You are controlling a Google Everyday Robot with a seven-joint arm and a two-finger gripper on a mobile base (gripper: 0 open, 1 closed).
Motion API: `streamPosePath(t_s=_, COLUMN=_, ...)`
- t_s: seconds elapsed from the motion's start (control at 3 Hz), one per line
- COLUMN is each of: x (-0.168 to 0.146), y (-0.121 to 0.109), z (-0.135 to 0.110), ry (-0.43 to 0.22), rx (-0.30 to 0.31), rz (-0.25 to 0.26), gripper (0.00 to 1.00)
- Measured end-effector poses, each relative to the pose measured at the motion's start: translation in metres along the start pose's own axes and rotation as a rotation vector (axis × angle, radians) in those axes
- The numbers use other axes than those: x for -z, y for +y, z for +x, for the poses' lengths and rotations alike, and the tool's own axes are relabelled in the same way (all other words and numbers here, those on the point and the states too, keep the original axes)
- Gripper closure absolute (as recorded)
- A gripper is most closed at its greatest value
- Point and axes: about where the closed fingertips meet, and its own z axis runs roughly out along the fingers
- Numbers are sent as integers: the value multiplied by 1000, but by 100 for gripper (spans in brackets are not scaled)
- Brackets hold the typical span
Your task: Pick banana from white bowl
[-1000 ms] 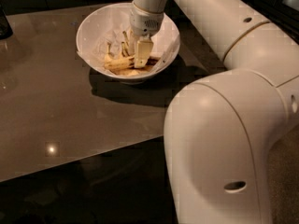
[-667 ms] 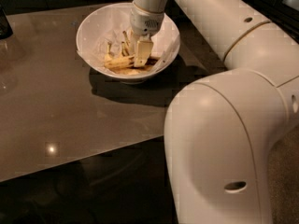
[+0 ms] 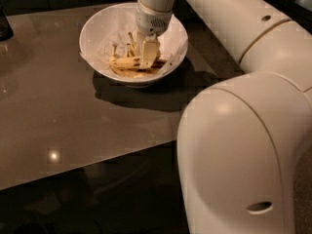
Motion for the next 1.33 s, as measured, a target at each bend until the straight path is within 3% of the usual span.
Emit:
streamPosePath(t_s=0.33, x=26, y=11, z=-7, ry=27, rx=-22, rz=81, gripper=100)
streamPosePath(t_s=0.67, x=71, y=39, z=-23, ry=66, rx=-8, rz=169, gripper=100)
streamPosePath(t_s=1.33, x=87, y=44, z=-28, ry=41, rx=5, rz=204, gripper=100)
